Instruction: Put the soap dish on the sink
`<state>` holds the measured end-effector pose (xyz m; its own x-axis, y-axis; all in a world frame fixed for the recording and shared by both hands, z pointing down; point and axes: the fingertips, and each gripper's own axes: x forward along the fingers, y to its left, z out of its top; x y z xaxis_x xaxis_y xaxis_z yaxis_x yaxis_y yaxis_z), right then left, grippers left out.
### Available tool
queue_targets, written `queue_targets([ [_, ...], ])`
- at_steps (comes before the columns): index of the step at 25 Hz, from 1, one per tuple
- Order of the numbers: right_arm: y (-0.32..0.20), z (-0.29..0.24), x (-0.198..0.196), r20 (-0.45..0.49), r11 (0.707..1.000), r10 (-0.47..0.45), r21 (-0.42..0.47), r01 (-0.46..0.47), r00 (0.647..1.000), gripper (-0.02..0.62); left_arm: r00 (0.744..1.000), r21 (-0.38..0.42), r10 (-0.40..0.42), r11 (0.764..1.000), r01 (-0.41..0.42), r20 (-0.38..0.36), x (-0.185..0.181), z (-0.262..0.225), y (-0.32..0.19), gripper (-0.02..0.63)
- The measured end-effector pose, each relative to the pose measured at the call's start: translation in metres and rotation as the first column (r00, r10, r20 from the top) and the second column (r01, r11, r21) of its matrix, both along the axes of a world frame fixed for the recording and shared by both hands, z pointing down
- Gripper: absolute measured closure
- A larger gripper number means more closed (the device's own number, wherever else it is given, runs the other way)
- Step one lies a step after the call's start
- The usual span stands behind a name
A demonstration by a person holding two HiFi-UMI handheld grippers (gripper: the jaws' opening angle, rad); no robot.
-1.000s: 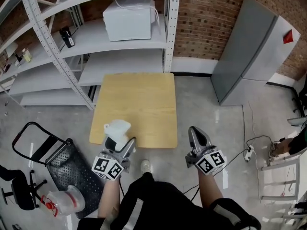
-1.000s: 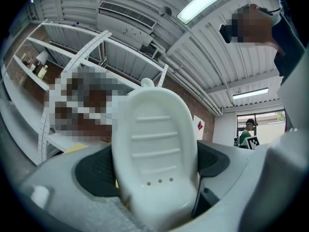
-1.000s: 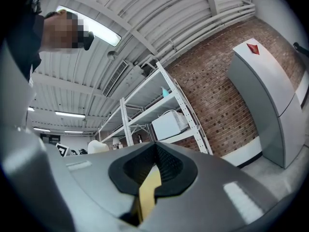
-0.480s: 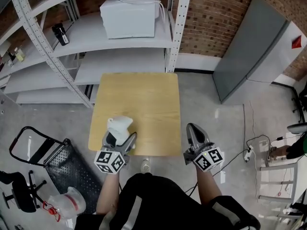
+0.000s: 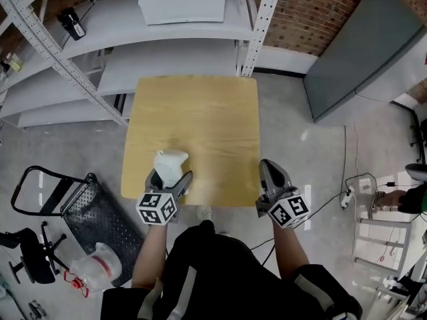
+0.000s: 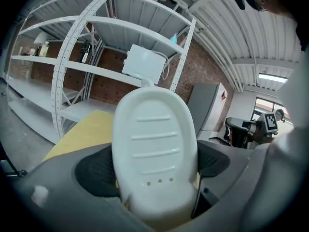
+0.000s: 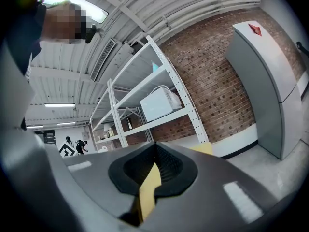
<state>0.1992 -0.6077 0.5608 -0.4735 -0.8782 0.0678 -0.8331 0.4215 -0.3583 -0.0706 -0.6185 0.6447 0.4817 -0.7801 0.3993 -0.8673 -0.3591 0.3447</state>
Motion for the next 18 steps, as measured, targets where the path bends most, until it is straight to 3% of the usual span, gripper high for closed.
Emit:
queue_targets([
  [7, -0.005, 0.050, -0.033, -0.017, 0.992, -0.041, -0.120, 0.038, 0.999, 0.589, 0.997, -0.179, -0.011, 0.983, 0.024, 0.073, -0.013, 0.059, 0.000, 0.143],
  [18, -0.015, 0.117, -0.055, -0.038, 0.959, -0.058, -0.280, 0.045, 0.998, 0.589, 0.972, -0.334, 0.090, 0.943, -0.013, 0.218, -0.011, 0.123, -0.009, 0.143],
])
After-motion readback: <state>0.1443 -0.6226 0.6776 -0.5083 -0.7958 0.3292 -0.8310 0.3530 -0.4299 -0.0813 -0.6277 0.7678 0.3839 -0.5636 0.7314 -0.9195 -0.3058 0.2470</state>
